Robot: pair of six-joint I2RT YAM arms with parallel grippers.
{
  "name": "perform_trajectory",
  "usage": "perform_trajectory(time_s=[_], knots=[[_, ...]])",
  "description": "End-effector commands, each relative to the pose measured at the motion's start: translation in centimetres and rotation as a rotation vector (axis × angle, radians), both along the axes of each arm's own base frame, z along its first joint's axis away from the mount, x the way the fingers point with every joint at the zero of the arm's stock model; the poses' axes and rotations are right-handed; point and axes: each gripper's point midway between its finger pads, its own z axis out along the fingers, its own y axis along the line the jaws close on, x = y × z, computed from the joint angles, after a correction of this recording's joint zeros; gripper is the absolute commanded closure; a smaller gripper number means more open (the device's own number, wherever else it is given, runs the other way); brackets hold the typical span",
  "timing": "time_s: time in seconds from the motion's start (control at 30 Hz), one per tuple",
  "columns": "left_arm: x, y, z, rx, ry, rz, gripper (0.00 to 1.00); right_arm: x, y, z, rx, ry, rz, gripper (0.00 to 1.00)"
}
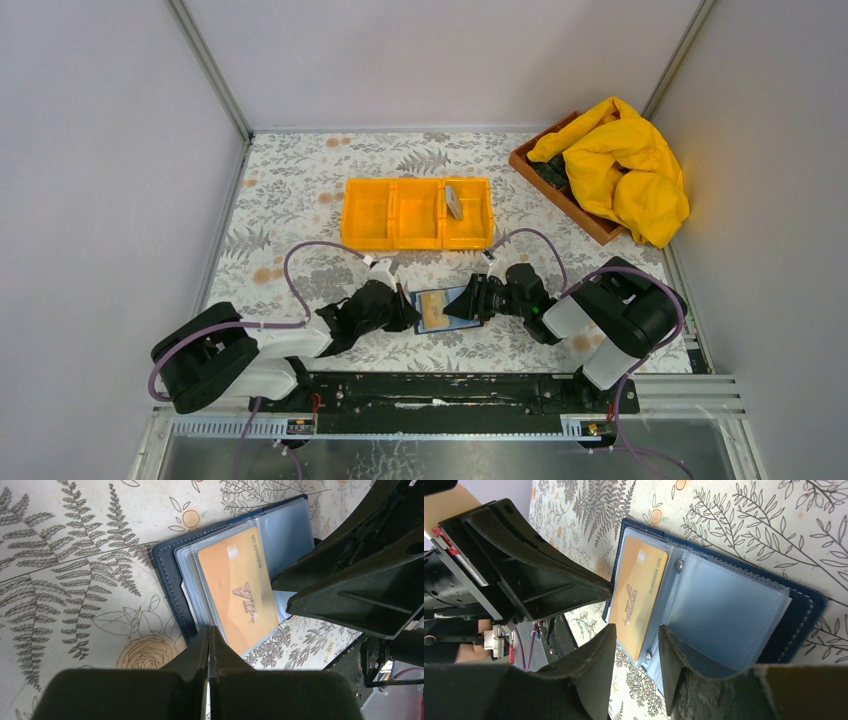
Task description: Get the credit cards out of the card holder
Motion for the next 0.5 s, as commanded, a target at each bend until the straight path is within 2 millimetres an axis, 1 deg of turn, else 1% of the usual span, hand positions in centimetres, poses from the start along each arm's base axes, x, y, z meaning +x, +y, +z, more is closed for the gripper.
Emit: perform_trajectory(time_s=[0.0, 0.13, 0.3, 0.47], knots=[[1.1, -1.2, 0.8, -0.034, -0.043, -0.013, 1.00, 0.8, 0.7, 1.1, 0.030, -0.051, 0.004, 0.56], [0.8, -0.8, -0.1, -0.018, -0.028, -0.010, 1.00, 0.9, 0.8, 1.1, 0.027, -0.048, 0.005, 0.56], [0.7, -0.5, -0.4, -0.002, -0.029, -0.008, 1.00, 1.0, 1.0, 1.3, 0.031, -0.052, 0.009, 0.56], [0.6, -0.7, -0.8, -0.001, -0.022, -0.019, 1.00, 1.2, 1.2, 1.6, 0.038, -0.058, 0.012, 0.57]])
